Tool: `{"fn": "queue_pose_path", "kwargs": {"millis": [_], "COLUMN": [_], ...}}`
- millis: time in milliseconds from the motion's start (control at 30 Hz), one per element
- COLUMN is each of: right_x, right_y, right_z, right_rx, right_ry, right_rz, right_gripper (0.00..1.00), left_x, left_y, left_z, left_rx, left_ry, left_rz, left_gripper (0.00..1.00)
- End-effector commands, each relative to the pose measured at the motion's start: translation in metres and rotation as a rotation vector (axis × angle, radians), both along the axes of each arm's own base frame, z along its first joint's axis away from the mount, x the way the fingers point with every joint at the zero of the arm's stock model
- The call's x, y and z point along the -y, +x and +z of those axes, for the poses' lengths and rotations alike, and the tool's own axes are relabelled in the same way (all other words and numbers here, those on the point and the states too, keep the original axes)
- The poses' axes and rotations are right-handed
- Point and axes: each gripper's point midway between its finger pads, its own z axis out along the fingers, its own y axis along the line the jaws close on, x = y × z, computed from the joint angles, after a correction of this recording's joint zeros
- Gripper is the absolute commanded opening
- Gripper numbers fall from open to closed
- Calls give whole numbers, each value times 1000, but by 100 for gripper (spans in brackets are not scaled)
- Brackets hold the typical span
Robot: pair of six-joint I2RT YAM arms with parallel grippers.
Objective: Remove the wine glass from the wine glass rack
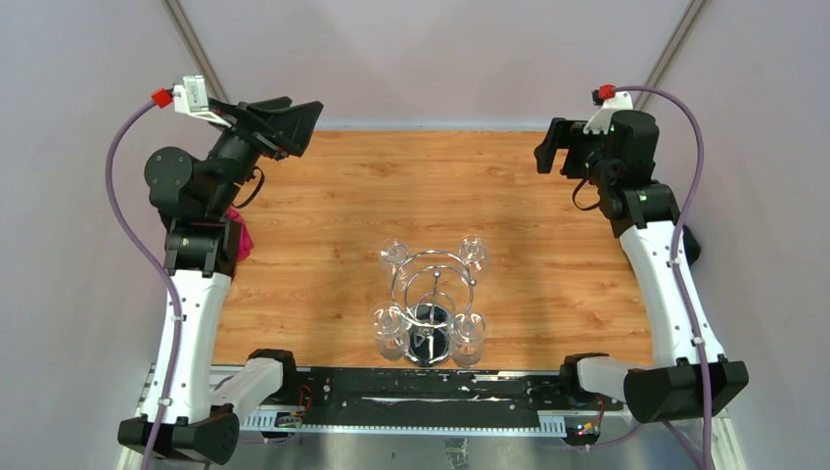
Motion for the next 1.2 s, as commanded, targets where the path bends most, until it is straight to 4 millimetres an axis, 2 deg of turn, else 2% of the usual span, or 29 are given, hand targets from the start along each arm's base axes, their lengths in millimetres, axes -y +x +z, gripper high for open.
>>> {"fn": "queue_pose_path", "kwargs": {"millis": [0,67,167,300,367,467,567,667,767,833,867,1000,1067,1133,1167], "right_x": [2,12,27,5,0,0,14,16,16,17,19,27,21,6,-3], "right_y": [2,4,4,5,6,2,-4,-8,-10,-11,-13,-27,-37,-50,-54], "right_z": [17,21,14,13,8,-3,-14,-23,-43,-58,-67,-100,-112,-124,-123], "right_rx": [26,45,32,5,-42,-78,-97,-128,-206,-262,-288,-369,-392,-414,-411], "right_ry": [14,14,83,202,242,253,227,202,189,169,152,72,63,100,127], "right_rz": [-34,-97,-217,-49,-36,-49,-131,-134,-139,-151,-163,-218,-193,-138,-99], "right_gripper": [99,99,99,98,88,85,87,87,91,91,91,90,87,81,79], "left_x": [-8,-11,-7,-8,-15,-30,-36,-33,-34,-28,-24,-5,12,28,35], "left_y": [10,7,6,20,31,42,49,58,76,85,89,88,80,70,65], "left_z": [-6,-10,-29,-69,-93,-121,-135,-144,-158,-165,-175,-210,-227,-239,-244], "left_rx": [-16,-17,-66,-240,-335,-437,-478,-490,-530,-560,-594,-661,-683,-693,-692], "left_ry": [51,82,145,183,199,250,274,267,275,290,312,407,384,331,307], "left_rz": [74,93,75,71,108,210,268,260,274,252,239,244,164,75,33], "left_gripper": [100,100,100,100,100,100,100,100,99,94,91,88,88,87,87]}}
